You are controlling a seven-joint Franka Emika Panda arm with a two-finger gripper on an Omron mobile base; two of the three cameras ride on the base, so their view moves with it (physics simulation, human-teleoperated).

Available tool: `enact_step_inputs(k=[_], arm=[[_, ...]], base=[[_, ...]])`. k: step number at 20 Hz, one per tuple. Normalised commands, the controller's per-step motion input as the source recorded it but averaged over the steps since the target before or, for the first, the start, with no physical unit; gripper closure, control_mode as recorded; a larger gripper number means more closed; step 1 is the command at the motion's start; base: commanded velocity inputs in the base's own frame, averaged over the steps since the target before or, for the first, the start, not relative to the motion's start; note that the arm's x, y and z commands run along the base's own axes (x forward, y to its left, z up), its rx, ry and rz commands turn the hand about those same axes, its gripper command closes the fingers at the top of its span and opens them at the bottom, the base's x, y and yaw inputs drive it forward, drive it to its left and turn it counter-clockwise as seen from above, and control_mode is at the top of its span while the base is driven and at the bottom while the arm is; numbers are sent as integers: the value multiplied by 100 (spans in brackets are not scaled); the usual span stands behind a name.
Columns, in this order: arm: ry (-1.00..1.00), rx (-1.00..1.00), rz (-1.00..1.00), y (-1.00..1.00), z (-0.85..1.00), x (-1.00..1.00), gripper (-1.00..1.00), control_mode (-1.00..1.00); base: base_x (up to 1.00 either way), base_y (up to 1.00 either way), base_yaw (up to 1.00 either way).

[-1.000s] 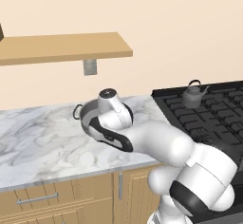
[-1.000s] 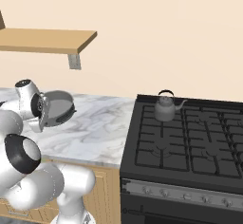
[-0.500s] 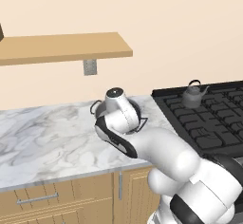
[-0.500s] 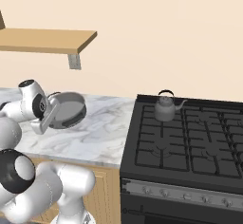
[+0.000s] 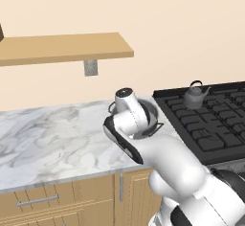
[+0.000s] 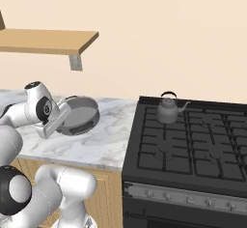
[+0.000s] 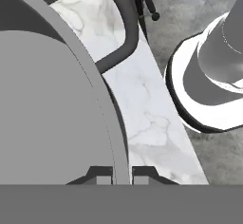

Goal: Pick the kettle from the cabinet and place it on a stove burner. Then pick the pot from the counter and place it on another stove burner. Finally, turn both burners on.

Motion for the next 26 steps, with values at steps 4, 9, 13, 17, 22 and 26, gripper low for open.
enact_step_inputs(k=[4,9,13,17,22,26], arm=[[0,1,-26,-41,1,-8,100,-100],[0,1,-25,-40,5,-1,100,-100],[0,0,-25,-38,4,0,100,-100],[0,0,-24,-36,3,0,100,-100],[0,0,-24,-39,3,0,100,-100],[0,0,-25,-41,1,0,100,-100]], base=[[0,0,0],[0,0,0],[0,0,0],[0,0,0],[0,0,0],[0,0,0]])
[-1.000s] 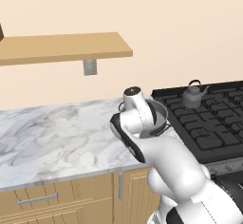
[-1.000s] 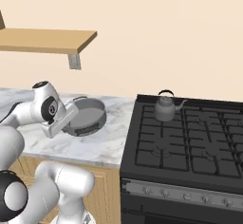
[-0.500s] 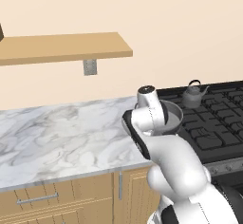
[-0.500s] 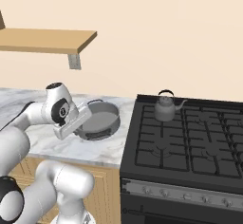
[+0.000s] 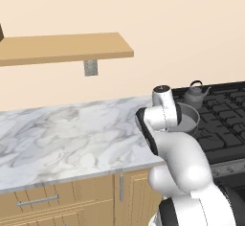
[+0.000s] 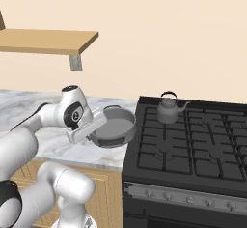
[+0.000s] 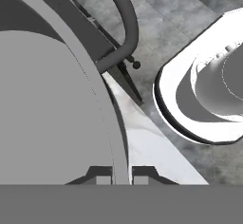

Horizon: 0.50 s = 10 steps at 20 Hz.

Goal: Pick the kettle from the cabinet and place it on a stove burner. Then pick the pot from the counter and place it on another stove burner. Finally, turn both burners on.

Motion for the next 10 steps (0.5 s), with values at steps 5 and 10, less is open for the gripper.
enact_step_inputs(k=[5,10], arm=[[0,0,-26,-39,3,0,100,-100],[0,0,-24,-36,6,0,100,-100]], base=[[0,0,0],[0,0,0]])
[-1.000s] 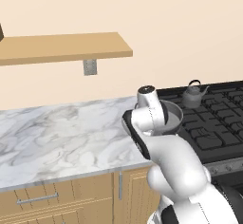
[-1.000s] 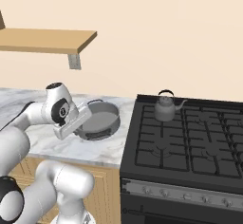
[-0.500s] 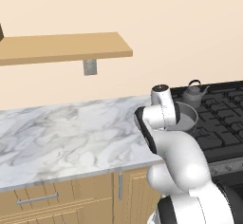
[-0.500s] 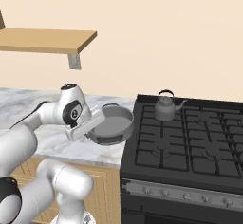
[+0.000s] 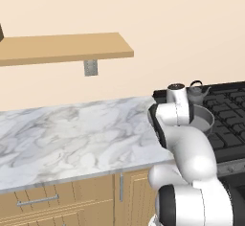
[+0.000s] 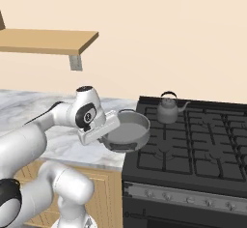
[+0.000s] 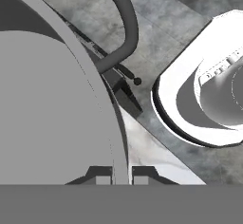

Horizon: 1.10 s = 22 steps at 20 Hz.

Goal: Pick the kettle from the cabinet and place it on a stove burner. Then pick the pot from the counter and place it on another stove burner. Finally, turn both burners on.

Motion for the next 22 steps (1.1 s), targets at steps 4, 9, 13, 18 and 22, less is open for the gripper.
enact_step_inputs(k=[4,9,13,18,22], arm=[[0,0,-25,-38,5,0,100,-100],[0,0,-24,-33,2,0,100,-100],[0,0,-22,-32,0,0,100,-100],[0,0,-19,-27,0,0,100,-100],[0,0,-16,-22,0,2,100,-100]], base=[[0,0,0],[0,0,0],[0,0,0],[0,0,0],[0,0,0]])
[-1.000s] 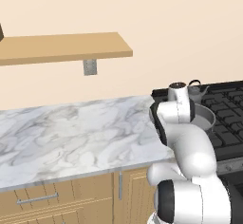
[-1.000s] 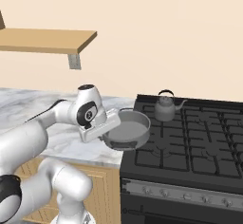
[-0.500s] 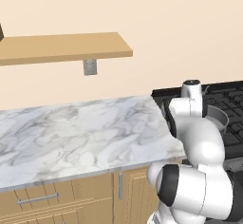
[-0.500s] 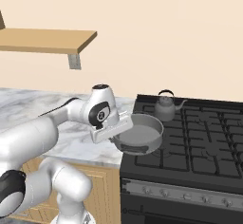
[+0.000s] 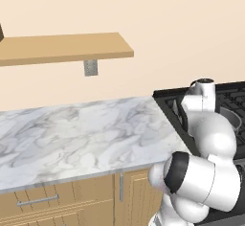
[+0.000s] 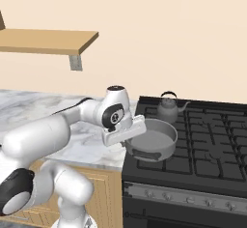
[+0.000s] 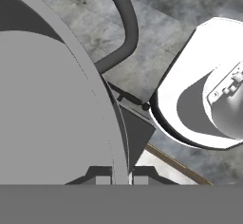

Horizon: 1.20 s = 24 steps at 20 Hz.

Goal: Pick the kettle from the cabinet and place it on a stove burner. Then pick the pot from the counter and place it on another stove burner. Finally, turn both burners on.

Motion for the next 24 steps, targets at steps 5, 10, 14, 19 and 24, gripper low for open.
enact_step_inputs(k=[5,10,14,19,24], arm=[[0,0,-11,-17,0,8,100,-100],[0,0,-8,-15,-1,8,100,-100],[0,0,-4,-9,-14,8,100,-100],[0,0,-1,-2,-30,14,100,-100],[0,0,0,-4,-27,13,100,-100]], base=[[0,0,0],[0,0,0],[0,0,0],[0,0,0],[0,0,0]])
